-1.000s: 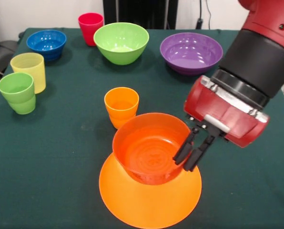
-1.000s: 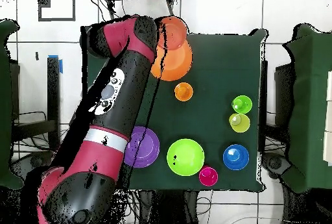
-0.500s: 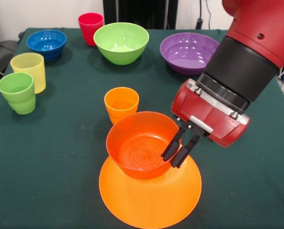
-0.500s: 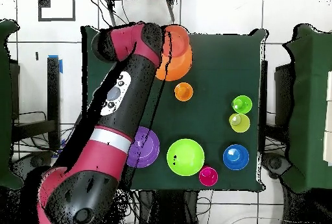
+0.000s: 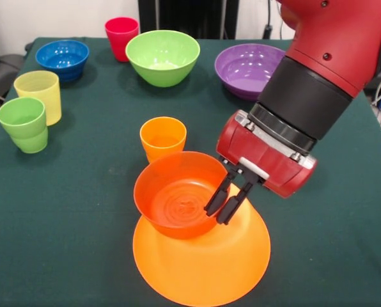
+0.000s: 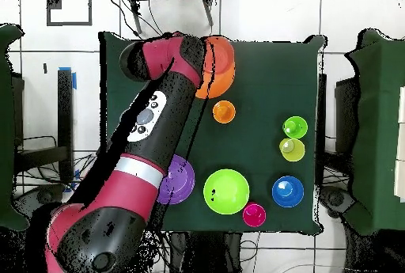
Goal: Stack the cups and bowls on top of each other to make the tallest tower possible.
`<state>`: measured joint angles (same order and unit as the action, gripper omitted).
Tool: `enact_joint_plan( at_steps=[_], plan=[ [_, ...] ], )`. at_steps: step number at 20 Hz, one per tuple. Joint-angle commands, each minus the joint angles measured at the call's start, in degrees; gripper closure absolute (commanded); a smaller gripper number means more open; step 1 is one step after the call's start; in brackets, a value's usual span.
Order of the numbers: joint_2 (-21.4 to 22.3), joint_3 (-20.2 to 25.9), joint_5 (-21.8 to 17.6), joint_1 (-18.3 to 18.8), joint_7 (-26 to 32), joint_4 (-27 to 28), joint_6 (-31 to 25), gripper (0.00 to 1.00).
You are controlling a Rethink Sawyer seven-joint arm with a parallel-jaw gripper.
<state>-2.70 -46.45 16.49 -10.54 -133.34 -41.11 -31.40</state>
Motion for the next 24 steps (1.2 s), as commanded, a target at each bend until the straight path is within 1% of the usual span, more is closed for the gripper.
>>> enact_joint_plan(
  at_steps=[1,12,18,24],
  plan=[
    [0.7,7.1,-3.9,-0.4,0.0,-4.0,1.3,1.0],
    [0.6,6.6,-3.2,-2.2,-2.7,-6.2,1.4,1.0],
    [-0.1,6.2,-2.4,-3.2,-4.4,-6.3,1.3,1.0],
    [-0.5,6.2,-2.2,-3.3,-4.8,-6.2,1.6,1.0]
  ],
)
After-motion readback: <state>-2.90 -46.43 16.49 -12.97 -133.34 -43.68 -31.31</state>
